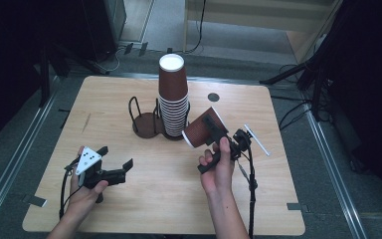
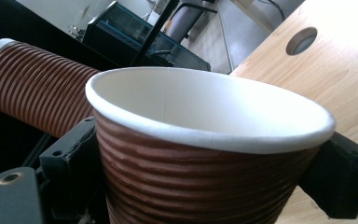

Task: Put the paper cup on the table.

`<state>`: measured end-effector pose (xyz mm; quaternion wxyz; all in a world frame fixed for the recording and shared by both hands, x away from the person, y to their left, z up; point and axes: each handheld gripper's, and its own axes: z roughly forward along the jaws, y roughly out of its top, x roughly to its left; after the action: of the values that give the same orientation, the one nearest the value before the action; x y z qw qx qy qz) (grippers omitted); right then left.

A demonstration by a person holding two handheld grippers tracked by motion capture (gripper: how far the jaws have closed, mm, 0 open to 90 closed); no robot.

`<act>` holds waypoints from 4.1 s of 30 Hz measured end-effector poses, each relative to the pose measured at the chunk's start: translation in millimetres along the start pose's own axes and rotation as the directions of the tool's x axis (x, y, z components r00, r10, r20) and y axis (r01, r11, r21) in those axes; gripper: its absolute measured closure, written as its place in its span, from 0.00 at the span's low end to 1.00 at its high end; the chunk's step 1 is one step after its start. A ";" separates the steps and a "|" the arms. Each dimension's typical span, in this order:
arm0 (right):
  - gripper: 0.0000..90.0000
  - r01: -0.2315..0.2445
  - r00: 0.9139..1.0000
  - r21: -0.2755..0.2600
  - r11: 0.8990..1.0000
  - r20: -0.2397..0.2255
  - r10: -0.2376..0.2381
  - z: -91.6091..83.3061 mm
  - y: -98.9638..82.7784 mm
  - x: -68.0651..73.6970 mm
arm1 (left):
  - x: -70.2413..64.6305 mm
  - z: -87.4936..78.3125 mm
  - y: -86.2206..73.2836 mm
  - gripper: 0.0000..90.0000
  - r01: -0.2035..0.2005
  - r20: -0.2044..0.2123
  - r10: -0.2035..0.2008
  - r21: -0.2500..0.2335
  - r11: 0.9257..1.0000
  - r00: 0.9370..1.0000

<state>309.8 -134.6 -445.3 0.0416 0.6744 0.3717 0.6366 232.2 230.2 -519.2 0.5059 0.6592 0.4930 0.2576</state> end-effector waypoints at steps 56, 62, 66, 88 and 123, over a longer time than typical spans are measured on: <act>0.12 0.716 0.697 -0.155 0.680 0.192 -0.690 29.2 -3.4 -8.1 | 53.4 -16.4 -30.6 0.00 0.014 -0.169 -0.008 0.036 0.999 0.986; 0.12 0.715 0.697 -0.148 0.683 0.220 -0.682 39.5 -3.8 -16.6 | 53.5 -16.7 -30.8 0.00 0.021 -0.157 -0.014 0.041 0.999 0.987; 0.12 0.730 0.681 -0.142 0.669 0.238 -0.693 43.6 -3.1 -20.8 | 53.5 -16.5 -30.7 0.00 0.020 -0.155 -0.013 0.043 0.999 0.988; 0.12 0.742 0.659 -0.126 0.659 0.320 -0.680 61.2 11.9 -41.4 | 52.3 -16.0 -30.9 0.00 0.024 -0.143 -0.017 0.049 0.999 0.990; 0.12 0.832 0.535 -0.088 0.547 0.385 -0.752 85.3 15.3 -75.8 | 51.2 -16.0 -31.0 0.00 0.018 -0.141 -0.010 0.056 0.998 0.990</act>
<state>399.2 -152.0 -515.8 0.4727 0.5061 0.5401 0.4783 226.2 283.5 -550.3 0.4526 0.6502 0.5393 0.2855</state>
